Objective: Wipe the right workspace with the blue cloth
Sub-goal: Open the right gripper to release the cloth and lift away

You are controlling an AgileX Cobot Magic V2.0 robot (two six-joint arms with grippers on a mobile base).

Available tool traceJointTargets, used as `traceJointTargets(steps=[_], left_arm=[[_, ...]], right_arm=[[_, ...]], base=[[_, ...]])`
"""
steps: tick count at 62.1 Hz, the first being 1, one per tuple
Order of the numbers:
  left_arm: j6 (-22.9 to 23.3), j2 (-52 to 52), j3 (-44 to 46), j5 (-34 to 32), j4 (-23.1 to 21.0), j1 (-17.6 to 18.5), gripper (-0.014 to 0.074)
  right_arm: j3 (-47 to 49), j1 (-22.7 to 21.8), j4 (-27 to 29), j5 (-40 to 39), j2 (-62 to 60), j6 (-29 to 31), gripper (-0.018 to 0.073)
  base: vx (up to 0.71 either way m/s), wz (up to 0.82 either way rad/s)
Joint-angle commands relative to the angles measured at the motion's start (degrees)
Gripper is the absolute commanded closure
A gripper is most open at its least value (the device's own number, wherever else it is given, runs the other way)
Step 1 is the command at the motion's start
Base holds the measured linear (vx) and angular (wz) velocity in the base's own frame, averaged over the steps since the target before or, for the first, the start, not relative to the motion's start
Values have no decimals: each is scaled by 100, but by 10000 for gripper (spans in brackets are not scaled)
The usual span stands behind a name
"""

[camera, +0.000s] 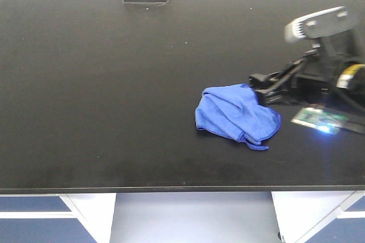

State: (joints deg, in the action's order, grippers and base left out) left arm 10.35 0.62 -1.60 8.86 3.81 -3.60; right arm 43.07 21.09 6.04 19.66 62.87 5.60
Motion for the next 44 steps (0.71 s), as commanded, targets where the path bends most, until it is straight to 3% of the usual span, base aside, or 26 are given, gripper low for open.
traceJointTargets(steps=[1, 24, 34, 44], left_arm=[[49, 95, -181, -495, -2, 26, 602], [49, 95, -181, -495, -2, 26, 602], [49, 95, -181, -495, -2, 26, 602], [49, 95, -181, -495, -2, 26, 602]], right_arm=[[156, -30, 0, -233, -428, 12, 29], [18, -30, -54, -290, -1008, 17, 60], [-703, -84, -410, -503, -1906, -29, 253], [-1769, -992, -476, -791, -3170, -29, 519]], base=[[0, 0], [0, 0], [0, 0], [0, 0]])
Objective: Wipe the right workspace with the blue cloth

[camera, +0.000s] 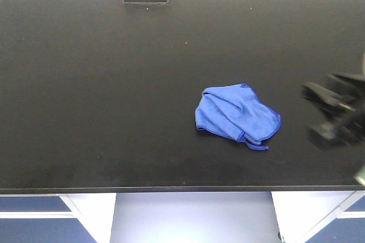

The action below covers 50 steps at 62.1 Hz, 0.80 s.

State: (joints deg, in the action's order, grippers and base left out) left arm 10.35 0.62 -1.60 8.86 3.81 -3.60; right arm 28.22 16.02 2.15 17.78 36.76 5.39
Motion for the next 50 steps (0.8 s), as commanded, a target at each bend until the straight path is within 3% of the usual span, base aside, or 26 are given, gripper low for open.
traceJointTargets(steps=[1, 10, 15, 30, 34, 50], left_arm=[[49, 95, -181, -495, -2, 26, 602], [49, 95, -181, -495, -2, 26, 602], [49, 95, -181, -495, -2, 26, 602], [49, 95, -181, -495, -2, 26, 602], [49, 96, -175, -485, -2, 26, 602], [49, 84, -175, -480, -2, 26, 602]], right_arm=[[-376, -646, -87, -620, -680, -8, 541], [-1235, -1469, -261, -945, -1871, -7, 570], [-1709, -1642, -280, -1043, -2466, -7, 570], [-3153, -1646, -343, -1308, -3836, -336, 567], [-3083, -1646, -341, -816, -3742, -448, 567], [-3097, -1646, -344, -320, -3719, -442, 567]], base=[[0, 0], [0, 0], [0, 0], [0, 0], [0, 0], [0, 0]])
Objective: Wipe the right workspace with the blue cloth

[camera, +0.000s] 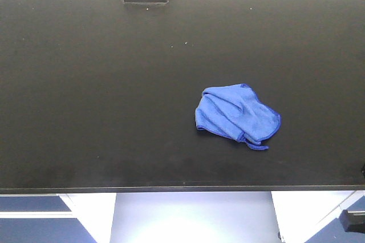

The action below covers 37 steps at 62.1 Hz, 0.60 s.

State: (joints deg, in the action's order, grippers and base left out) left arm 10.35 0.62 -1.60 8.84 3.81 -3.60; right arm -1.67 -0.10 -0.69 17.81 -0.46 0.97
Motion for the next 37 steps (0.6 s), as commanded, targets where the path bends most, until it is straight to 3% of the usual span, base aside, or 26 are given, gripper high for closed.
traceJointTargets(steps=[1, 37], left_arm=[[49, 84, -175, -477, -2, 26, 602], [49, 84, -175, -477, -2, 26, 602]], right_arm=[[-108, -34, -60, -318, 4, 0, 567], [-108, -34, -60, -307, 4, 0, 567]], base=[[0, 0], [0, 0]])
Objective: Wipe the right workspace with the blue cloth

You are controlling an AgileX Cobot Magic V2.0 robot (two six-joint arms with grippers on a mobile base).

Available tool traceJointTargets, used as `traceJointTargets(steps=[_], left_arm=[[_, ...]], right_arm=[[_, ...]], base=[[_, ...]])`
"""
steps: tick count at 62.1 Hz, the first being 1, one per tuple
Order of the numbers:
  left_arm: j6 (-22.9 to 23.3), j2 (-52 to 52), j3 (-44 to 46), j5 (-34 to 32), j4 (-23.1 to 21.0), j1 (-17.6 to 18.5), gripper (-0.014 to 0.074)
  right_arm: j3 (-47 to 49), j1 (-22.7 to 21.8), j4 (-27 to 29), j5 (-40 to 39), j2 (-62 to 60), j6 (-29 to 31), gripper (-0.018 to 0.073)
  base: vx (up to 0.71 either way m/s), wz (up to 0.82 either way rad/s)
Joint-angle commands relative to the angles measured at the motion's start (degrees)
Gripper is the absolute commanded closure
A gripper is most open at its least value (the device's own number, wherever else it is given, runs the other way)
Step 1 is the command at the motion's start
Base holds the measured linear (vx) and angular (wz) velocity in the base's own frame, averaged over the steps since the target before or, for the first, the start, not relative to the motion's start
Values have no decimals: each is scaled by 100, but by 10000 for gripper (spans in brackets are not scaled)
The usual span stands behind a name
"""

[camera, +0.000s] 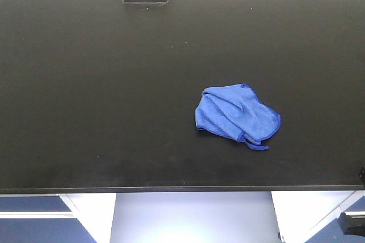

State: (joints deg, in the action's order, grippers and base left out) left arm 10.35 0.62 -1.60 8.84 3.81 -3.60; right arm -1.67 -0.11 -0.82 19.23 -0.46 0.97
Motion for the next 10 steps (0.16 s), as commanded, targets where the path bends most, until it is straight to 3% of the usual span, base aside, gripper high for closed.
traceJointTargets(steps=[1, 10], left_arm=[[49, 84, -175, -477, -2, 26, 602], [49, 84, -175, -477, -2, 26, 602]], right_arm=[[-108, -33, -48, -449, 4, 0, 567], [-108, -33, -48, -449, 4, 0, 567]], base=[[0, 0], [0, 0]])
